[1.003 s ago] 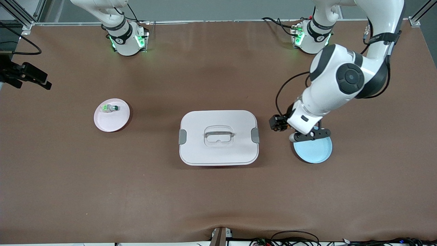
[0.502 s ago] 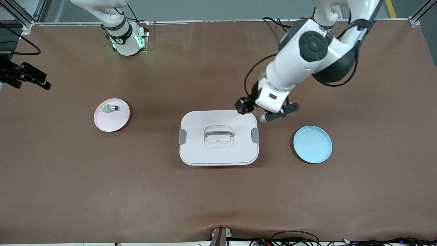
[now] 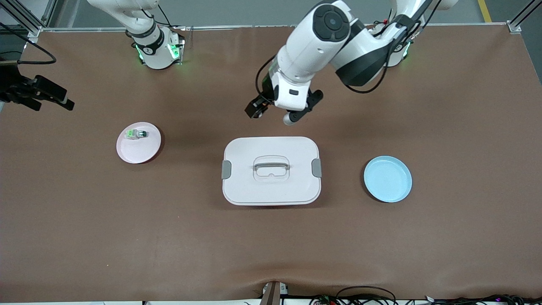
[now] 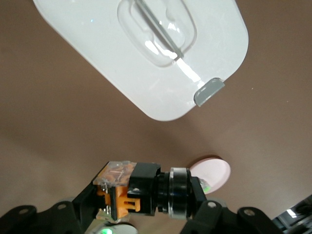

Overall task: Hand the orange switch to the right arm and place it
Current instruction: 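Carry the orange switch with the left gripper over the white box, then hold the switch with the left gripper while the right gripper reaches it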

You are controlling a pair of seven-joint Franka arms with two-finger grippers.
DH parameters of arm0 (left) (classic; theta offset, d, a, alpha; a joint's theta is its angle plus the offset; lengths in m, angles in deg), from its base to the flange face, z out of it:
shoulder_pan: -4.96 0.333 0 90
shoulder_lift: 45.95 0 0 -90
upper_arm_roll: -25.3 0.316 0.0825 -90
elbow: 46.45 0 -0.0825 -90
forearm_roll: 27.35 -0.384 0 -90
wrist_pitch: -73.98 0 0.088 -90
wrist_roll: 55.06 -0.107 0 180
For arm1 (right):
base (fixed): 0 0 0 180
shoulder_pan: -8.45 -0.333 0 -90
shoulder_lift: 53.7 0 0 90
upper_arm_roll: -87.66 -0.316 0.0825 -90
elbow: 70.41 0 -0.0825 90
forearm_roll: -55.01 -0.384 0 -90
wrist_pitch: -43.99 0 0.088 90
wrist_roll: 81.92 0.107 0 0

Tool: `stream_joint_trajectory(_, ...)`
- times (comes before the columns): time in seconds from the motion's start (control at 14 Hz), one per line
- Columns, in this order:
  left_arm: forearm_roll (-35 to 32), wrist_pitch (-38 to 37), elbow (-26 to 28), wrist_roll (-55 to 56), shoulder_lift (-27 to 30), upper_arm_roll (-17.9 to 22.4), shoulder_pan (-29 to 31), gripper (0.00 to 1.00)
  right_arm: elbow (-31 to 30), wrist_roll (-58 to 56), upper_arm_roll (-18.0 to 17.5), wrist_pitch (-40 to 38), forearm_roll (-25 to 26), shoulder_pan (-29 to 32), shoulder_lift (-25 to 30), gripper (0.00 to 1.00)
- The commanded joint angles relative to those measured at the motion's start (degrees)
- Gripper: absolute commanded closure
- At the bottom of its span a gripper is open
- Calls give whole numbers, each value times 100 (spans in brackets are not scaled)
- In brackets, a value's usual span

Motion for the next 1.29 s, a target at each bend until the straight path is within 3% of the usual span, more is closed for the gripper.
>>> stream_joint_trajectory(0.0,76,112,-487,897,-381,16,-289,100,-888,162,-34,758,-774,77,417,0)
stream_joint_trajectory(0.22,76,531,-496,1766,-452,24,-518,100,-2470,224,-60,2032,-1767,34,1287,0)
stream_joint_trajectory(0.36,76,971,-505,2321,-540,24,-667,100,-3376,224,-78,2753,-2714,-89,1753,0)
stream_joint_trajectory(0.5,67,1104,-505,2577,-593,51,-817,100,-4072,224,-78,3587,-3106,-500,2123,0)
stream_joint_trajectory(0.72,49,1377,-505,2833,-698,60,-931,100,-4609,356,-87,4476,-3456,-1186,2423,0)
stream_joint_trajectory(1.08,49,1457,-610,2930,-812,130,-1028,100,-4803,356,-175,5506,-3519,-2364,2380,0)
stream_joint_trajectory(1.22,49,1465,-689,2930,-882,130,-1037,100,-4813,303,-201,5577,-3519,-2681,2222,0)
